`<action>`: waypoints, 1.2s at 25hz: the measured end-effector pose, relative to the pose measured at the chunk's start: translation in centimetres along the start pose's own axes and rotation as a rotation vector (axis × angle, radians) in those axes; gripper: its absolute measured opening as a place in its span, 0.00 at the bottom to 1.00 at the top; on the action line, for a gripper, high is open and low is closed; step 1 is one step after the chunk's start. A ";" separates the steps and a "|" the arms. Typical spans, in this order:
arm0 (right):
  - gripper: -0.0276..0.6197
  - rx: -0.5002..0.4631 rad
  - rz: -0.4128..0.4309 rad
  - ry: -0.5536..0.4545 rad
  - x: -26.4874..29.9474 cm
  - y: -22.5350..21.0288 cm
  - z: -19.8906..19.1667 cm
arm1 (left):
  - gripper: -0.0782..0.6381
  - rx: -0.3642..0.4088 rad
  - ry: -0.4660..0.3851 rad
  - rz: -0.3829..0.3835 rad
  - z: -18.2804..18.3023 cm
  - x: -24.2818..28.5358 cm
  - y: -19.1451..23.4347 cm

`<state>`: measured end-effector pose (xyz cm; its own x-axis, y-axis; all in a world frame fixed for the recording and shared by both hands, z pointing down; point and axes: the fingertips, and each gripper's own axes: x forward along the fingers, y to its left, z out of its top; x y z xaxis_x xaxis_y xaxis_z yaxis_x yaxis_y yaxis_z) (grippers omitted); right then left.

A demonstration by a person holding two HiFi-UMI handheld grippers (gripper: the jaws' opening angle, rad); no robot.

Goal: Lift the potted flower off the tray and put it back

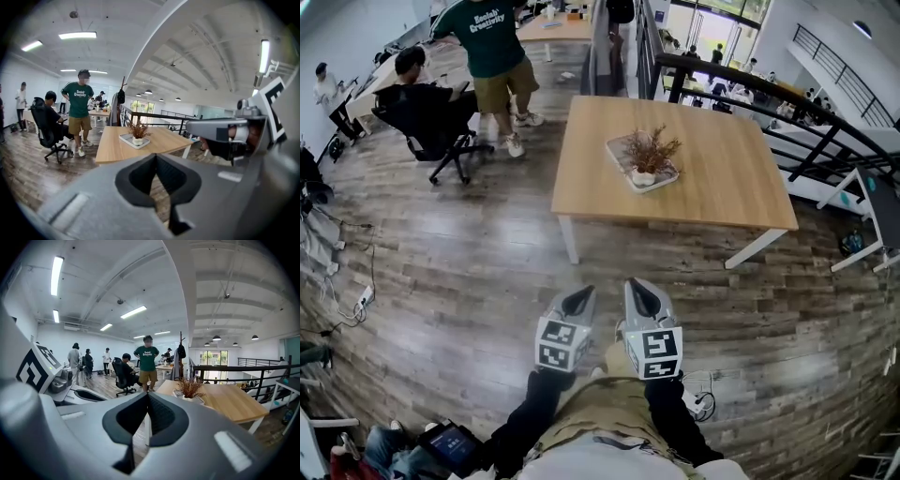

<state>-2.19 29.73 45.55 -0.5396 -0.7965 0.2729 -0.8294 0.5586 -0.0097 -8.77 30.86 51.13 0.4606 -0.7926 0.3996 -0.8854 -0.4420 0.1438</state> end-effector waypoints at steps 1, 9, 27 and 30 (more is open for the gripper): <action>0.05 0.005 -0.002 0.007 0.4 -0.4 -0.3 | 0.11 -0.004 0.007 -0.001 -0.2 0.6 0.2; 0.05 0.045 -0.009 0.018 7.8 -6.6 -0.6 | 0.11 -0.006 0.019 0.018 2.0 8.0 4.1; 0.05 0.119 -0.013 -0.037 27.6 -27.2 8.4 | 0.11 0.053 0.011 0.024 18.0 31.9 12.5; 0.05 0.122 -0.014 -0.020 30.0 -29.4 8.4 | 0.11 0.046 0.017 0.032 19.2 34.8 13.9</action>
<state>4.79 -12.57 45.93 -0.5299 -0.8090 0.2544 -0.8475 0.5162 -0.1238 -3.79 -10.95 49.63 0.4305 -0.7996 0.4186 -0.8958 -0.4354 0.0895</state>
